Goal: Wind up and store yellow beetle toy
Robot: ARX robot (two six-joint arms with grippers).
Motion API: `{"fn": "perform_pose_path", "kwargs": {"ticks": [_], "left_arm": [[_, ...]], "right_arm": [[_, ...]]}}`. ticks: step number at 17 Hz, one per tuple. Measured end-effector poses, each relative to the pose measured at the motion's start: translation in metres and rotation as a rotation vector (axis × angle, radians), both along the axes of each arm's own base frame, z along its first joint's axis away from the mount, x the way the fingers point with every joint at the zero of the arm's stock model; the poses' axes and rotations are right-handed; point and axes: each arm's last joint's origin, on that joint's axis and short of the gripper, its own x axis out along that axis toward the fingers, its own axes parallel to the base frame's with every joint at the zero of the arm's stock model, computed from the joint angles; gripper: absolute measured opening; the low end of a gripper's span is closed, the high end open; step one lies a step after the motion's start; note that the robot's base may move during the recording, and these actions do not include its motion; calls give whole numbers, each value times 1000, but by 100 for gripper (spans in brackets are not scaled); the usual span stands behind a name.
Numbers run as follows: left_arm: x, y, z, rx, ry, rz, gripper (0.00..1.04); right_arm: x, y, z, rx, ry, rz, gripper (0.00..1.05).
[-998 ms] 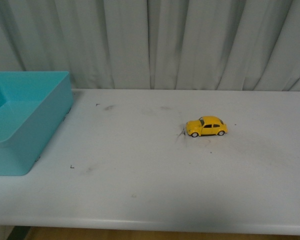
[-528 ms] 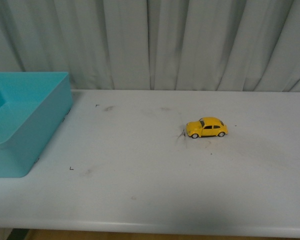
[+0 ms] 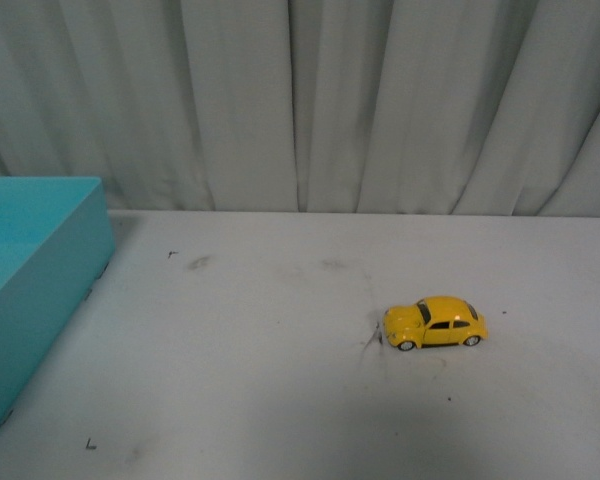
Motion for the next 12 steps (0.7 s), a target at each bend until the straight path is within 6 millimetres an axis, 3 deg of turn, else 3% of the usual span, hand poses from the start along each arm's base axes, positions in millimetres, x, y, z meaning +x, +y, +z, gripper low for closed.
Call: {"fn": "perform_pose_path", "kwargs": {"ticks": [12], "left_arm": [[0,0,0,0,0,0,98]], "right_arm": [[0,0,0,0,1,0,98]]}}
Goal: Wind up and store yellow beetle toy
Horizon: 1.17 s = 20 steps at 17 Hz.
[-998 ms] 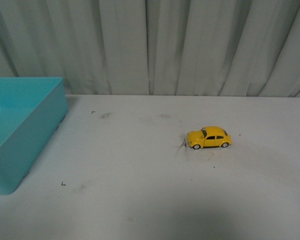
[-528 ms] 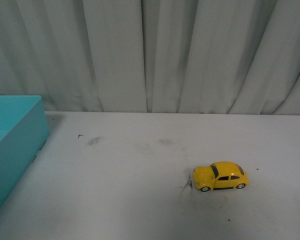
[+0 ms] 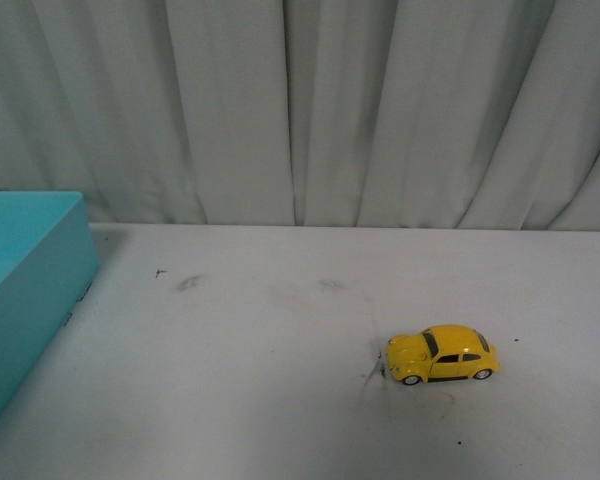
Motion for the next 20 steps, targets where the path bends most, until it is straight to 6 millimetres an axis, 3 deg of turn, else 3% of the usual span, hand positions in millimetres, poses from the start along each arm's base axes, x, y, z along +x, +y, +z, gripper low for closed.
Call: {"fn": "perform_pose_path", "kwargs": {"ticks": [3,4,7,9,13,20], "left_arm": [[0,0,0,0,0,0,98],[0,0,0,0,0,0,98],[0,0,0,0,1,0,98],[0,0,0,0,0,0,98],[0,0,0,0,0,0,98],[0,0,0,0,0,0,98]], "right_arm": [[0,0,0,3,6,4,98],[6,-4,0,91,30,53,98],[49,-38,19,206,-27,-36,98],[73,-46,29,200,-67,-36,98],[118,-55,37,187,-98,-3,98],[179,-53,23,176,7,101,98]]}}
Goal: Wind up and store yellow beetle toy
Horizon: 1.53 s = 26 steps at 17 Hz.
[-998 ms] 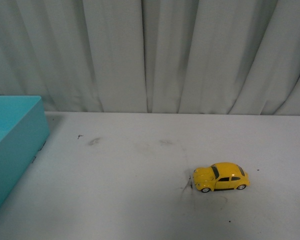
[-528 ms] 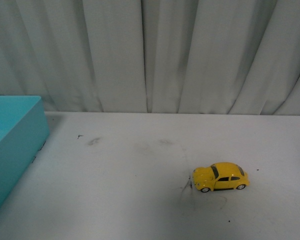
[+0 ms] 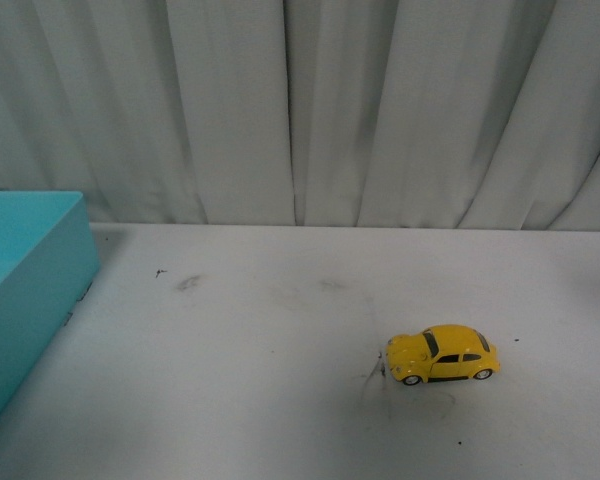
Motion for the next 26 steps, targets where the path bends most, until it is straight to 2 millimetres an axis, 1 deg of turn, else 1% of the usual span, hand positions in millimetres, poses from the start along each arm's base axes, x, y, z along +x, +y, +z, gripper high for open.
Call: {"fn": "perform_pose_path", "kwargs": {"ticks": [1,2,3,4,5,8,9,10,11,12,13,15,17,20,23,26], "left_arm": [[0,0,0,0,0,0,98],[0,0,0,0,0,0,98],[0,0,0,0,0,0,98],[0,0,0,0,0,0,98],[0,0,0,0,0,0,98],[0,0,0,0,0,0,98],[0,0,0,0,0,0,98],[0,0,0,0,0,0,98],[0,0,0,0,0,0,98],[0,0,0,0,0,0,98],[0,0,0,0,0,0,98],[0,0,0,0,0,0,98],[0,0,0,0,0,0,98],[0,0,0,0,0,0,98],[0,0,0,0,0,0,98],[0,0,0,0,0,0,98]], "right_arm": [[10,2,-4,-2,25,29,98],[14,3,-6,-1,32,44,98],[28,7,-13,-10,53,92,98],[32,8,-16,-13,65,112,98],[41,12,-20,-19,93,152,98],[68,23,-33,-81,118,267,98],[86,32,-40,-128,153,358,98],[104,47,-49,-232,174,518,98],[102,76,-61,-445,188,855,98],[100,87,-85,-598,186,1029,98],[102,83,-110,-622,212,1118,98],[107,78,-115,-605,225,1168,98],[115,79,-120,-600,240,1228,98],[127,76,-127,-634,273,1294,98],[134,76,-132,-665,275,1326,98],[135,76,-141,-695,351,1386,98]]}}
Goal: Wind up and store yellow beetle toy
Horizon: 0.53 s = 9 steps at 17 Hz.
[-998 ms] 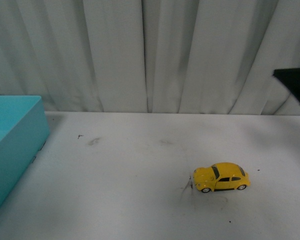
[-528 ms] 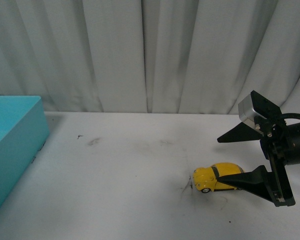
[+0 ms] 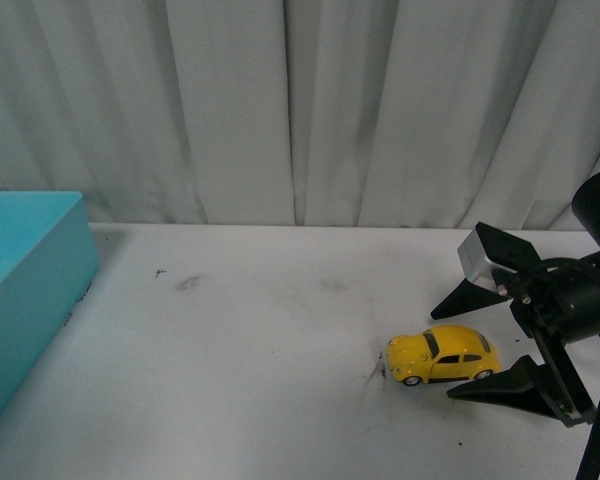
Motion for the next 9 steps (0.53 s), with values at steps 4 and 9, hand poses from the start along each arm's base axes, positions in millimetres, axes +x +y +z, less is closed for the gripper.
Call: {"fn": "perform_pose_path", "kwargs": {"ticks": [4,9], "left_arm": [[0,0,0,0,0,0,98],[0,0,0,0,0,0,98]], "right_arm": [[2,1,-2,-39,-14,18,98],[4,3,-8,-61,-30,30,76]]}}
